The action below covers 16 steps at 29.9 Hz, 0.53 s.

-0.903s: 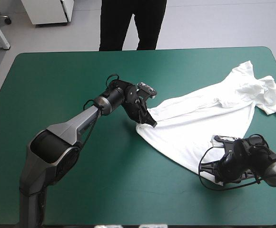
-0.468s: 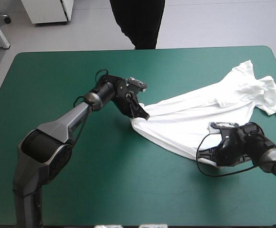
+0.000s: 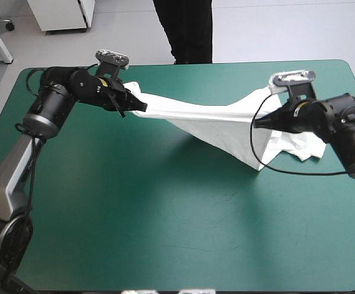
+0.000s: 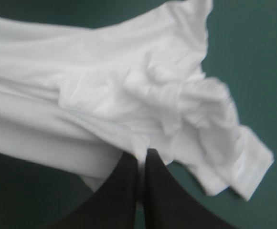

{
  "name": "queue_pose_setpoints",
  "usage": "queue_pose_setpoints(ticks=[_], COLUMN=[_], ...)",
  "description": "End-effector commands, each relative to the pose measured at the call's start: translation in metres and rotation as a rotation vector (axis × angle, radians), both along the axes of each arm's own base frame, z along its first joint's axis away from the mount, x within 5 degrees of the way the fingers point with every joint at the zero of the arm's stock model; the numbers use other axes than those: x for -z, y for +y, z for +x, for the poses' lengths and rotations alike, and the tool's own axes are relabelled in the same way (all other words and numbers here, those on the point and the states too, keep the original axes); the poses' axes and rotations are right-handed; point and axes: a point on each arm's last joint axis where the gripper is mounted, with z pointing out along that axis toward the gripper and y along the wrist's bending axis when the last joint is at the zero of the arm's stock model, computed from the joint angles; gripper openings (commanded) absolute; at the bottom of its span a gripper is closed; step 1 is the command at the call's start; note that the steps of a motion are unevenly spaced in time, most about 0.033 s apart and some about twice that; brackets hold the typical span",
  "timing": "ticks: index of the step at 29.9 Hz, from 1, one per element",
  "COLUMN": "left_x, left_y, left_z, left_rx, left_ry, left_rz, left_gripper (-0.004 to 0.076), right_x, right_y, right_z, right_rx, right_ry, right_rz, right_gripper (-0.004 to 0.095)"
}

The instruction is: Fold the cloth

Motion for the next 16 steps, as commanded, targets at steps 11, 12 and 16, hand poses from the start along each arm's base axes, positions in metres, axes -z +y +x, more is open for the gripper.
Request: queue_pose_setpoints(ticks=[11,12,16], left_x=[-0.134,-0.141,-0.175], left_y=[0.044,0.046,0.056], left_z=[-0.094,-0.100,-0.132], left_rx=[-0.126,-0.129,-0.141], left_ry=[-0.598,-0.641,-0.869], left_rz=[-0.081,-0.097,-0.179], left_gripper=[-0.0009,-0.0009,-0.0009], right_x=[-0.156,-0.168,-0.208], right_y=[-0.007,-0.008,-0.012], right_z=[-0.004,-0.010,-0.035], right_rx=[-0.058,-0.062,-0.074], right_ry=[-0.550,-0.597,-0.762], right_rz=[0.054,0.053,0.055], right_gripper=[-0.0017,-0.0017,-0.0017])
